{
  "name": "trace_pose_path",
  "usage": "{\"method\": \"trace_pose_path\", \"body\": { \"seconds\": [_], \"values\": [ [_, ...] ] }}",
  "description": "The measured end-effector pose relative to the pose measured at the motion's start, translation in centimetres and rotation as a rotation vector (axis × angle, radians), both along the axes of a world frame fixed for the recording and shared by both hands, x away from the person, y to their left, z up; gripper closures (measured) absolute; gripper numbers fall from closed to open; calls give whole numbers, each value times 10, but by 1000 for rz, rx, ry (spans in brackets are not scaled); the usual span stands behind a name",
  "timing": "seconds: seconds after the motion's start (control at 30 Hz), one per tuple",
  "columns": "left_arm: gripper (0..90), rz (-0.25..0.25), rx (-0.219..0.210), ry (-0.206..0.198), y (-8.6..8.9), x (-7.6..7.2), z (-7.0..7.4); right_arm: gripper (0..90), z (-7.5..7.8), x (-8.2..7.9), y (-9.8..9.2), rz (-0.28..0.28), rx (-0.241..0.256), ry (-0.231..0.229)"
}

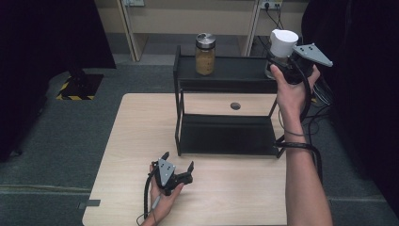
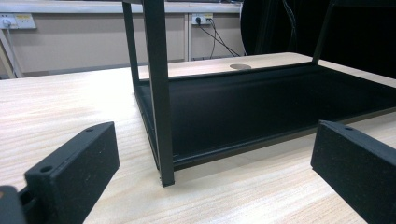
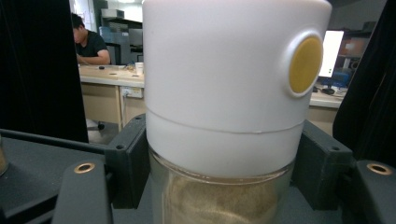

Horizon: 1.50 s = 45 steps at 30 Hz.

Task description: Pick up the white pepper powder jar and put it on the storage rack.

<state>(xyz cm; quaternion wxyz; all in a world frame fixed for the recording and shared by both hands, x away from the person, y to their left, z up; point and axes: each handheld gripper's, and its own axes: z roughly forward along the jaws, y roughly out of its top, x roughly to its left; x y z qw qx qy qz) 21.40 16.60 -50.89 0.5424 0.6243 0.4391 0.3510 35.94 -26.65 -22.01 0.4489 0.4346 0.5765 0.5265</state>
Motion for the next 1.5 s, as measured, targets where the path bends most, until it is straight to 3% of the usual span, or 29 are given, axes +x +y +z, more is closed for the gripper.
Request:
{"method": "trace_pose_path", "body": {
  "seconds": [0.07, 0.23, 0.4, 1.13, 1.5],
  "values": [
    [2, 0, 0, 0, 0, 0, 0, 294, 1, 0, -1, 7, -5, 1],
    [2, 0, 2, 1, 0, 0, 0, 114, 2, -4, -3, 5, 13, -14],
    [2, 0, 1, 1, 0, 0, 0, 81, 3, -9, -5, 10, 7, -18],
    [2, 1, 6, 2, -2, 0, 1, 73, -10, -41, -13, 44, -27, -69],
    [2, 3, 10, -1, -3, -1, 1, 72, -23, -54, -22, 71, -9, -91]
  ]
}}
